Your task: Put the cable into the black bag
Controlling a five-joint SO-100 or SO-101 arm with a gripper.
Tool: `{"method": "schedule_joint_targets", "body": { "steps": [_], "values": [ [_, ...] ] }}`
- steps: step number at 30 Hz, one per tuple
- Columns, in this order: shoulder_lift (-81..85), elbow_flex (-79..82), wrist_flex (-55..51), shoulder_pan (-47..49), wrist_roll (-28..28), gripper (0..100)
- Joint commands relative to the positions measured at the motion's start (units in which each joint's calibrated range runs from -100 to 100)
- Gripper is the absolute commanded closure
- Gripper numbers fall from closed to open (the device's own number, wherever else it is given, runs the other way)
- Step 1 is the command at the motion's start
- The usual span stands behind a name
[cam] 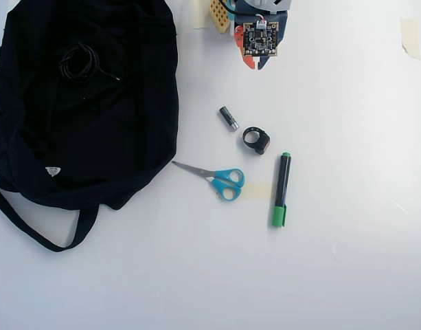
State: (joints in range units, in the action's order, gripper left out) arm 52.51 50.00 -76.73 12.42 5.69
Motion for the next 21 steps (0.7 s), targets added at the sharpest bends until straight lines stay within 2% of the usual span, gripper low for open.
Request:
{"method": "schedule_joint_targets", "body": {
  "steps": [1, 11, 16, 19, 21],
  "values": [
    [11.4, 14.7, 7.5, 1.0, 0.2, 98],
    [24.1, 36.6, 12.8, -1.8, -0.6, 98],
    [37.4, 46.1, 12.9, -4.5, -7.9, 98],
    [43.8, 49.6, 12.0, -5.2, -7.9, 98],
    [46.3, 49.4, 7.6, -5.8, -7.8, 98]
  ]
}}
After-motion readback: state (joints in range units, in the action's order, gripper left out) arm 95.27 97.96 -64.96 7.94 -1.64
